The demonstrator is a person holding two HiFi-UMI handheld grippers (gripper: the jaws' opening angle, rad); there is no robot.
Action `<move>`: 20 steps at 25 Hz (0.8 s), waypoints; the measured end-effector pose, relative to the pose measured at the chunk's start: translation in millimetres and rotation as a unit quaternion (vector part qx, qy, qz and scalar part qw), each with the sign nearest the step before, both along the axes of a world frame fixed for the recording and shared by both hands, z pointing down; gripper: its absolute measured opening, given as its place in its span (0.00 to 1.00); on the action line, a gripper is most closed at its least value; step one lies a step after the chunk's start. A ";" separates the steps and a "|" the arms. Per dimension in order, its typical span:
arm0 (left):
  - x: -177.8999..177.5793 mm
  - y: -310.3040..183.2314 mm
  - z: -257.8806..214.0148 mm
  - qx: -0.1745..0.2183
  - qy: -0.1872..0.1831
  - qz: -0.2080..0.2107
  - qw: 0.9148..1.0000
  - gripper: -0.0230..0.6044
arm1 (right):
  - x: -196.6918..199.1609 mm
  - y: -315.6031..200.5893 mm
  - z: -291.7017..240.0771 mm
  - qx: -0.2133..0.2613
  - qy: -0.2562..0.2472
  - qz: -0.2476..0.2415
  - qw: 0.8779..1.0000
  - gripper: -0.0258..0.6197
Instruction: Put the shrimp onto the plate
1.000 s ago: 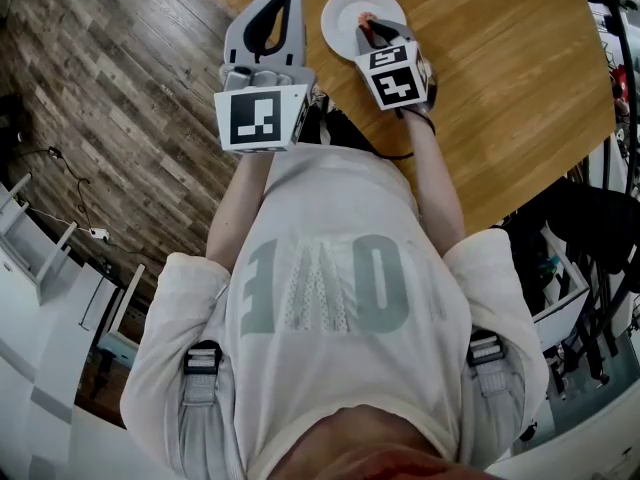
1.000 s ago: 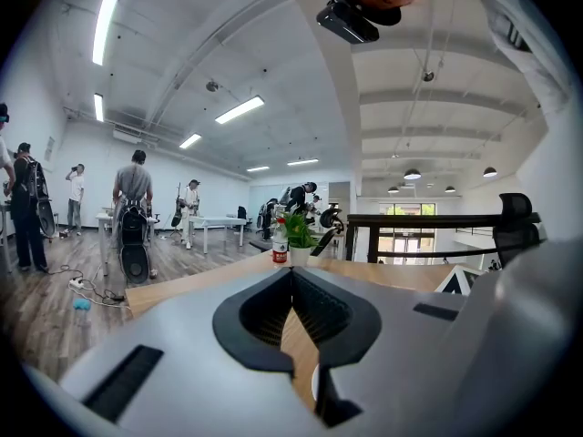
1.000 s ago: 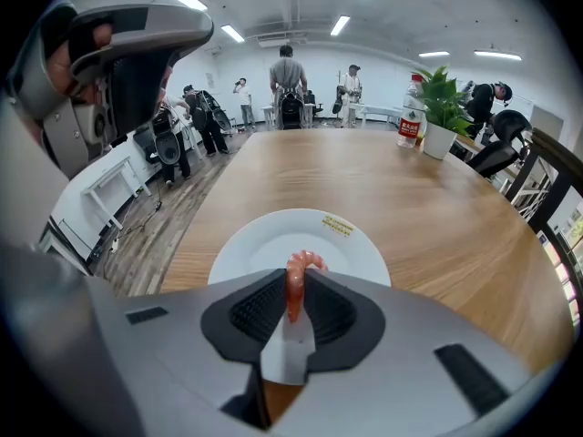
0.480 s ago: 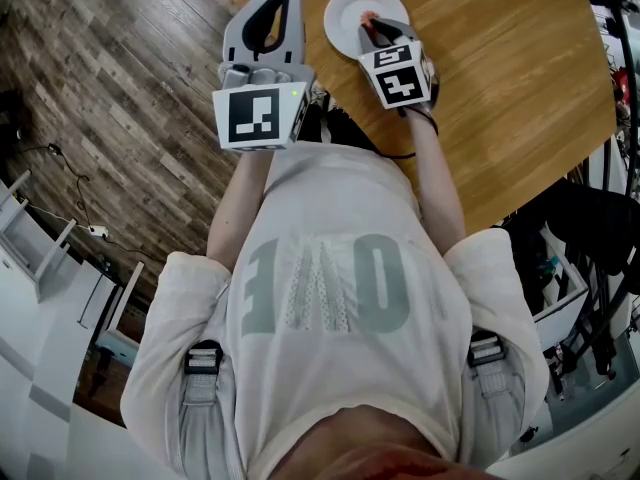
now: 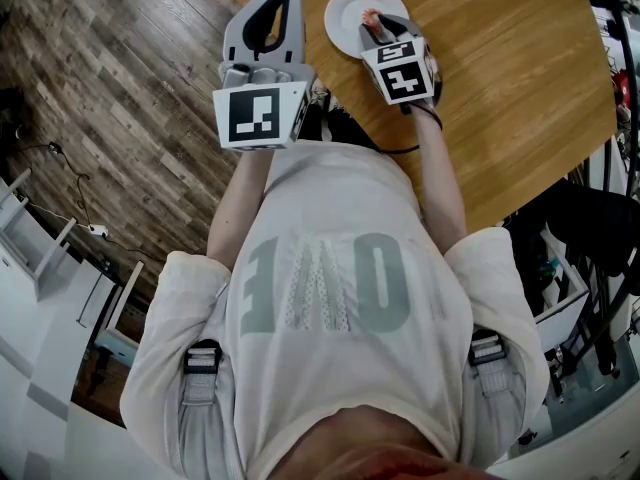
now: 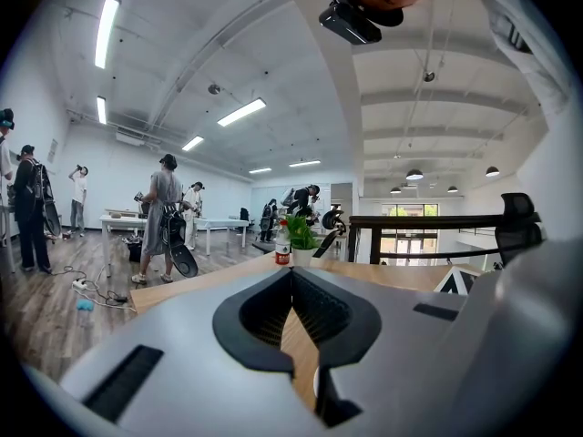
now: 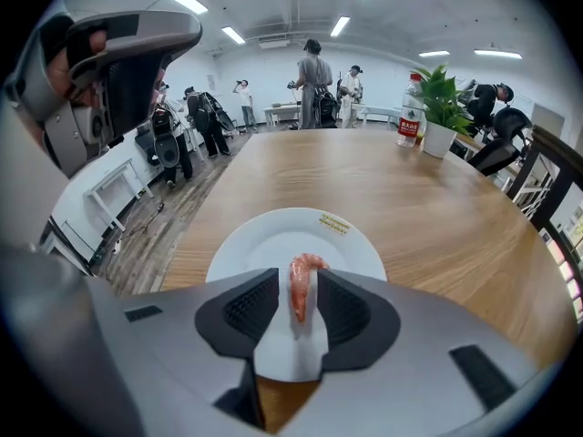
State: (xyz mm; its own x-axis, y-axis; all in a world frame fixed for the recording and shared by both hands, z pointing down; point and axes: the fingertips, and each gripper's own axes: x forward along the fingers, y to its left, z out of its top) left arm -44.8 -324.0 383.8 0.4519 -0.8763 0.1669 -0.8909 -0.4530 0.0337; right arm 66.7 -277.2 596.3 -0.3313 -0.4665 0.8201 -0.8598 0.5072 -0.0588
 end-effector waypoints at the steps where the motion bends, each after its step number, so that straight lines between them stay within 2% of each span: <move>1: -0.6 0.0 -0.8 0.000 0.000 -0.003 1.000 0.05 | -0.4 1.5 -0.4 -0.003 -0.008 0.000 1.000 0.23; 7: -1.0 1.4 -4.5 0.005 0.002 -0.001 1.000 0.05 | -9.8 9.9 -3.6 -0.008 -0.020 -0.007 1.000 0.24; 15: 4.8 8.3 -10.5 0.023 0.006 0.016 1.000 0.05 | -4.2 -0.7 -15.8 0.020 -0.029 0.020 0.999 0.24; 20: 1.3 11.1 -14.0 0.020 0.002 0.005 1.000 0.05 | -4.7 2.3 -21.5 0.022 -0.037 0.023 0.999 0.24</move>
State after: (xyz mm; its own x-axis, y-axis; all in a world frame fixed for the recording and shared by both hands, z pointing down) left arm -43.5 -312.9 369.8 0.4610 -0.8777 0.1308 -0.8863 -0.4627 0.0186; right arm 62.1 -274.9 574.7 -0.3672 -0.5178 0.7727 -0.8767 0.4701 -0.1017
